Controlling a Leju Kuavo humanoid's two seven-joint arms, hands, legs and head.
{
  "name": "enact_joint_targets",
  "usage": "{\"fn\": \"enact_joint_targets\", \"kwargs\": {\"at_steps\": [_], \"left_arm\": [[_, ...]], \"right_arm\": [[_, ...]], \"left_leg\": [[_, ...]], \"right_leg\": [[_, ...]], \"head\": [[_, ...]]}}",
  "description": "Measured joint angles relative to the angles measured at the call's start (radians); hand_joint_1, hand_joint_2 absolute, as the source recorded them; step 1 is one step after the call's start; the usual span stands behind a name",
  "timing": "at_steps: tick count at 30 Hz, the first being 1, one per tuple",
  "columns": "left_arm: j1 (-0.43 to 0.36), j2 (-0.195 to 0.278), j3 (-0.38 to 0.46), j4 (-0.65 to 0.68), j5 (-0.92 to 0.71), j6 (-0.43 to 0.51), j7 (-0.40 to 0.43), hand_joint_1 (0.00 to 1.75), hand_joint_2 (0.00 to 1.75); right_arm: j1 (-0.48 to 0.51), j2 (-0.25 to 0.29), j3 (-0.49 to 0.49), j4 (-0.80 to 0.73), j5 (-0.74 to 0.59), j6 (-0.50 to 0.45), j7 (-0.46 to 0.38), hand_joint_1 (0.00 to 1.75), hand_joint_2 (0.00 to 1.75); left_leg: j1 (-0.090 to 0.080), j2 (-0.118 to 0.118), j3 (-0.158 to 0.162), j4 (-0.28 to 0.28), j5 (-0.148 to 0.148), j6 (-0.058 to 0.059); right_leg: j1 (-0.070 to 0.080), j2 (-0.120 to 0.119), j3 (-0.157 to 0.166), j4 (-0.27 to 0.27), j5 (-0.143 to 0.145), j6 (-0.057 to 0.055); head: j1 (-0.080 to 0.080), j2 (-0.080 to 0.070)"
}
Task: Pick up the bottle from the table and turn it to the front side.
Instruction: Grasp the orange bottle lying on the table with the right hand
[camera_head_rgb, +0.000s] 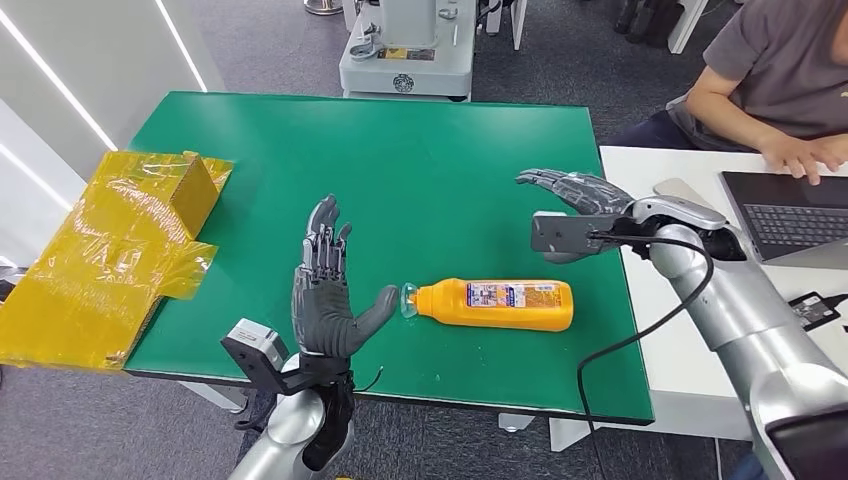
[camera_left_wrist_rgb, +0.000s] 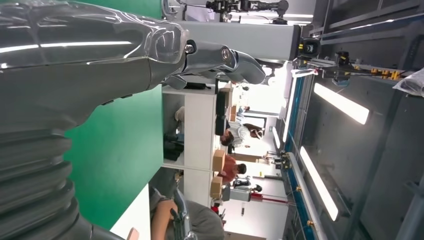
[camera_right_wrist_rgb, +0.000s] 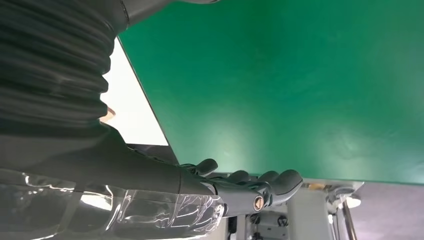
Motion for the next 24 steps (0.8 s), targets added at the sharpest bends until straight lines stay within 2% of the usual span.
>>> {"fn": "enact_joint_targets", "kwargs": {"at_steps": [5,12,16,24], "left_arm": [[-0.001,0.003,-0.002,0.001,0.003,0.015,0.001,0.0,1.75],[-0.009,0.003,-0.005,0.024,0.021,0.037,0.005,0.0,1.75],[-0.01,0.003,-0.006,0.042,0.025,0.048,0.004,0.0,1.75],[-0.007,0.003,-0.006,0.056,0.026,0.069,0.002,0.0,1.75]], "right_arm": [[-0.047,0.069,0.108,0.126,-0.021,0.006,-0.011,0.0,1.75],[-0.035,0.164,0.202,0.285,-0.052,0.023,-0.021,0.0,1.75],[-0.017,0.185,0.233,0.342,-0.062,0.023,-0.018,0.0,1.75],[0.013,0.189,0.276,0.393,-0.044,-0.001,0.01,0.0,1.75]], "left_leg": [[0.0,0.0,0.0,0.0,0.0,0.0],[0.0,0.0,0.0,0.0,0.0,0.0],[0.0,0.0,0.0,0.0,0.0,0.0],[0.0,0.0,0.0,0.0,0.0,0.0]], "right_leg": [[0.0,0.001,0.0,0.0,0.0,0.0],[0.0,0.0,0.0,0.0,0.0,0.0],[0.0,0.0,0.0,-0.001,0.0,0.0],[0.0,0.0,0.0,-0.001,0.0,0.0]], "head": [[0.0,0.0],[0.0,0.0],[0.0,0.0],[0.0,0.0]]}}
